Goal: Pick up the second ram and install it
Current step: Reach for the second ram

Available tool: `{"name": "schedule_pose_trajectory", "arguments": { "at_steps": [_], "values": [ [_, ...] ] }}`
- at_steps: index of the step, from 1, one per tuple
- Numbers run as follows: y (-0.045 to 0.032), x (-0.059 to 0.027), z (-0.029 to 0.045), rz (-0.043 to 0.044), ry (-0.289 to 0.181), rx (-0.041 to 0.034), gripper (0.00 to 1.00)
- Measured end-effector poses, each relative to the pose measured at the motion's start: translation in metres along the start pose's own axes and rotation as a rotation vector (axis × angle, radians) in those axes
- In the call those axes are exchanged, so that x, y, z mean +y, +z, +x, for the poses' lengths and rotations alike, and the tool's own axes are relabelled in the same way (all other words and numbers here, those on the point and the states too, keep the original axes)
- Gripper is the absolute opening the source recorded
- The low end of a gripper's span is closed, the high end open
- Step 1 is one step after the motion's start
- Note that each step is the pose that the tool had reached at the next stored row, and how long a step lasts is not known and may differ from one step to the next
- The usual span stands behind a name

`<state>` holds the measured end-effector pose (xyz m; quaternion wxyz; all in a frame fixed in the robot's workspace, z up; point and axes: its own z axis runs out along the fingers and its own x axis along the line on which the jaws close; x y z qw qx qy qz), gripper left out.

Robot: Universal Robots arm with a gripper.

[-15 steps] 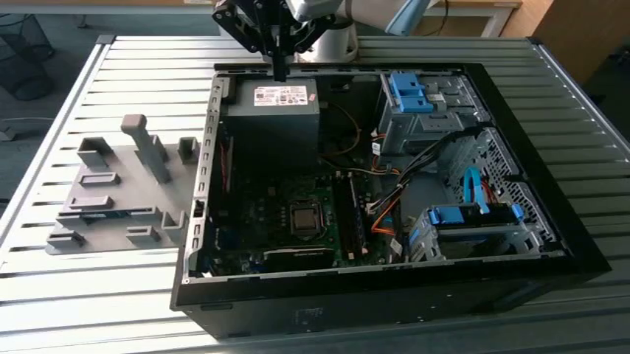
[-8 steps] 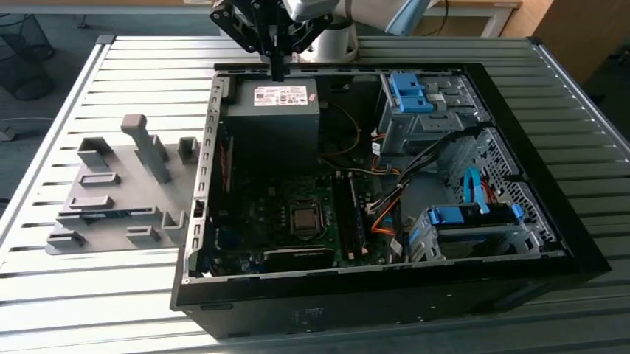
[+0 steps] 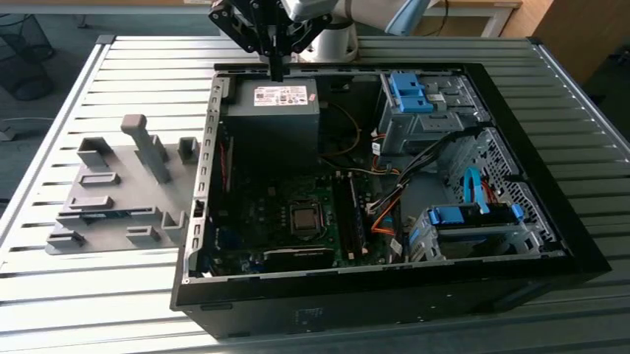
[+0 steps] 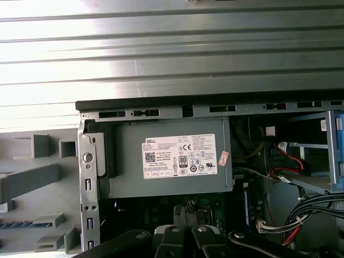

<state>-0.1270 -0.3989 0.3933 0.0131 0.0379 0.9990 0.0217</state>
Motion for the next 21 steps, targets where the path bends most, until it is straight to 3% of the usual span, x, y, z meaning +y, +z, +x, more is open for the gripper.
{"name": "schedule_pose_trajectory", "arguments": {
  "at_steps": [21],
  "values": [
    [-0.0001,-0.0004,0.0049,0.0,0.0,0.0,0.11]
  ]
}}
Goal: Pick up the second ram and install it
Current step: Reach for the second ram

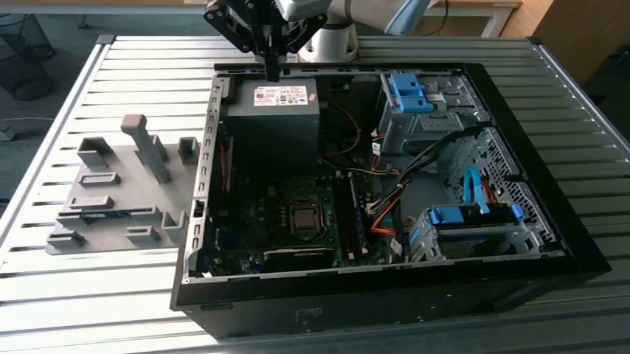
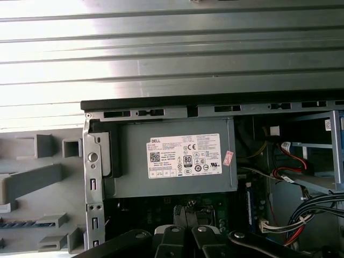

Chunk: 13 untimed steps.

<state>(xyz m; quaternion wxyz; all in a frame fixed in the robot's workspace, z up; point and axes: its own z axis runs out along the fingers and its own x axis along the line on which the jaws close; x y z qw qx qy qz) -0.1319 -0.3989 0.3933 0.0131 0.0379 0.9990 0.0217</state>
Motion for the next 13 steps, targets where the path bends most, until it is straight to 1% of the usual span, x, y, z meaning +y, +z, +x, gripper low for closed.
{"name": "schedule_pose_trajectory", "arguments": {
  "at_steps": [13],
  "values": [
    [-0.0001,-0.0002,0.0027,0.0001,0.0,0.0,0.11]
  ]
}}
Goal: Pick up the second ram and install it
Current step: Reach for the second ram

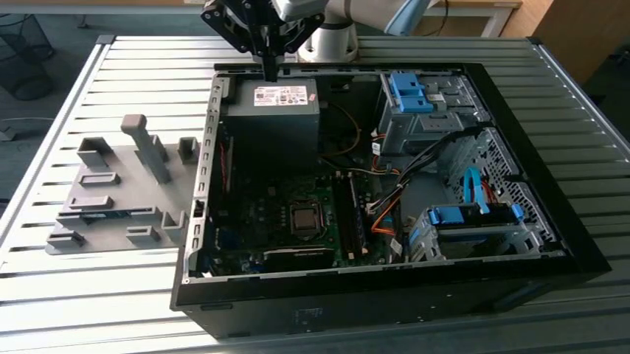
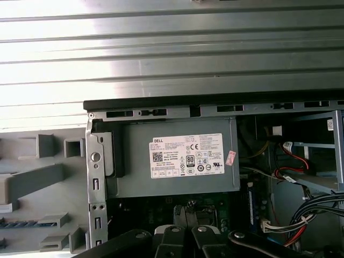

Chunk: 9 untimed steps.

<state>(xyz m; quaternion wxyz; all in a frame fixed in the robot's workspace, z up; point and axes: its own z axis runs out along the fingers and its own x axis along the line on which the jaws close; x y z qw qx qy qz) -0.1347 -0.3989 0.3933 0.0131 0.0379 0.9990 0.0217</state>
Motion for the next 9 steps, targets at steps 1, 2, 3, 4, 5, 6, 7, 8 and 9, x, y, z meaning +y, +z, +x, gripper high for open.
{"name": "schedule_pose_trajectory", "arguments": {
  "at_steps": [1,2,3,4,5,6,7,8,9],
  "values": [
    [0.0,0.0,0.0002,0.0,0.0,0.0,0.11],
    [0.0,0.0,0.0004,-0.0001,0.0,0.0,0.11],
    [0.0,0.0,0.0007,0.0,0.0,0.0,0.11],
    [0.0,-0.0001,0.0009,0.0,0.0,0.0,0.11],
    [0.0,-0.0001,0.0011,0.0,0.0,0.0,0.11],
    [0.0,-0.0001,0.0013,-0.0001,0.0,0.0,0.11],
    [0.0,-0.0001,0.0016,-0.0001,0.0,0.0,0.11],
    [0.0,-0.0001,0.0018,0.0,0.0,0.0,0.11],
    [0.0,-0.0002,0.002,0.0,0.0,0.0,0.11]
  ]
}}
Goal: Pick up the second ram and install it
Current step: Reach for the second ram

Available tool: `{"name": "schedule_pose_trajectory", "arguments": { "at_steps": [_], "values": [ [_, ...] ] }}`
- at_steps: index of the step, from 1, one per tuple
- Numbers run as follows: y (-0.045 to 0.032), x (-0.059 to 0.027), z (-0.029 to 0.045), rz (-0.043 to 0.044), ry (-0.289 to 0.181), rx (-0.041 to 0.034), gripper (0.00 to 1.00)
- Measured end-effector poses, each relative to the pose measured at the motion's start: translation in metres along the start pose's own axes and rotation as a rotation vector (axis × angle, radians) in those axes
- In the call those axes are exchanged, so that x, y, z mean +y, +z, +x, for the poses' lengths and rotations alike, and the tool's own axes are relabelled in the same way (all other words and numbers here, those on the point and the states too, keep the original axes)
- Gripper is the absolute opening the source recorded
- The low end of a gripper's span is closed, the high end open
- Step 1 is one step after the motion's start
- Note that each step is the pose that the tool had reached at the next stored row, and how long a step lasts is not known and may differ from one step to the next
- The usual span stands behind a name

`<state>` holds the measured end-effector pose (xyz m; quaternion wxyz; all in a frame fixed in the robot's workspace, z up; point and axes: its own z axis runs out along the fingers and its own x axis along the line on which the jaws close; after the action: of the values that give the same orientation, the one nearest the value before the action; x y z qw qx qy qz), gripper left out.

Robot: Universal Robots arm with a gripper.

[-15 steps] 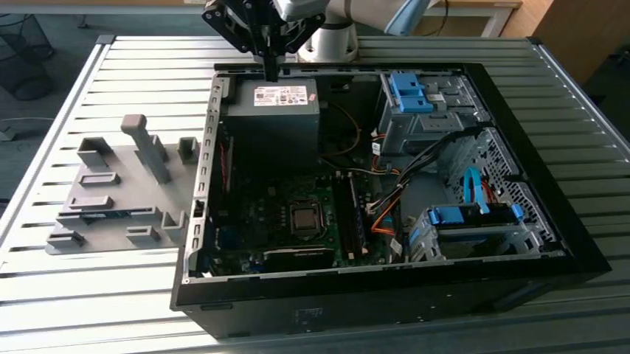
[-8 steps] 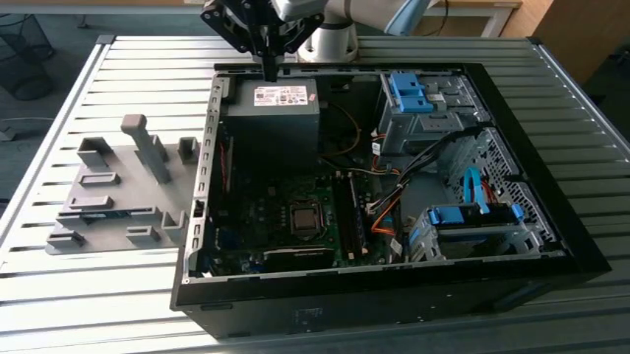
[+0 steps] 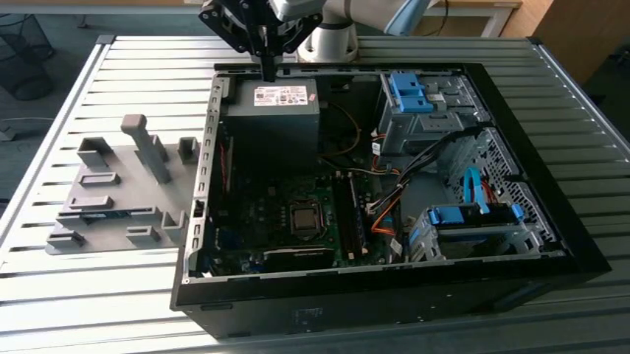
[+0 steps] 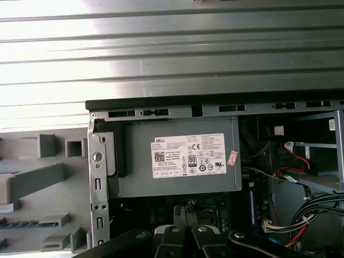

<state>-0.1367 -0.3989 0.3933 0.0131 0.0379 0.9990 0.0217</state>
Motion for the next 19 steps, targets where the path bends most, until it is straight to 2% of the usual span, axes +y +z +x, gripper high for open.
{"name": "schedule_pose_trajectory", "arguments": {
  "at_steps": [19],
  "values": [
    [0.0,-0.0003,0.0039,0.0,0.0,0.0,0.11]
  ]
}}
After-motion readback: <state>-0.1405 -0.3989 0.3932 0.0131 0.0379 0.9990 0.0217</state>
